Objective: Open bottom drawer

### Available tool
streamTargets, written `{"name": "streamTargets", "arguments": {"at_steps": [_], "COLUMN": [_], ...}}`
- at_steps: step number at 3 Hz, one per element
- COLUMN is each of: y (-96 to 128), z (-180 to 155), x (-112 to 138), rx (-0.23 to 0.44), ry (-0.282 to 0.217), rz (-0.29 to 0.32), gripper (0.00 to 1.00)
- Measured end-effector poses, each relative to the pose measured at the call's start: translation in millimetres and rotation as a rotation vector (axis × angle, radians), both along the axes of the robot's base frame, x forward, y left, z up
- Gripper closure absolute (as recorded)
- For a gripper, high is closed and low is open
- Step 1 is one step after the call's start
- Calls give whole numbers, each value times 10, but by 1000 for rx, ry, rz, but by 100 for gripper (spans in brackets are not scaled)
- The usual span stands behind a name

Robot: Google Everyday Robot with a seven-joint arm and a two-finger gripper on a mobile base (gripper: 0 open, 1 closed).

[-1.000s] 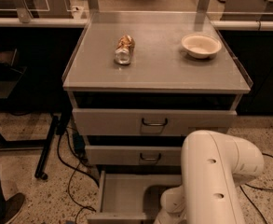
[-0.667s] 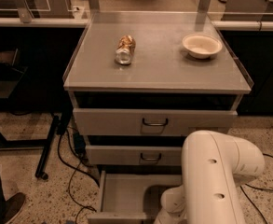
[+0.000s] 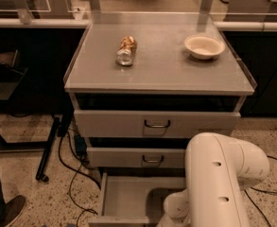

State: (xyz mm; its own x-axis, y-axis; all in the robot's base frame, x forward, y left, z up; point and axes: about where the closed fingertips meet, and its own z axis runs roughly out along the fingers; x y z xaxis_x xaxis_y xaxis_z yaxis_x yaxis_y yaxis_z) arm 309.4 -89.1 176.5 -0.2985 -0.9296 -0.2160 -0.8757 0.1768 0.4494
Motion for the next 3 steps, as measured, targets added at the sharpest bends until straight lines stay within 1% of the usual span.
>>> {"name": "streamTargets", "arguments": {"at_steps": [1, 2, 3], "y": [29, -51, -51], "z": [10, 121, 121], "x": [-5, -226, -226], "rx": [0, 19, 19], "ry": [0, 4, 4], "rz": [0, 33, 33], "gripper": [0, 0, 0]}}
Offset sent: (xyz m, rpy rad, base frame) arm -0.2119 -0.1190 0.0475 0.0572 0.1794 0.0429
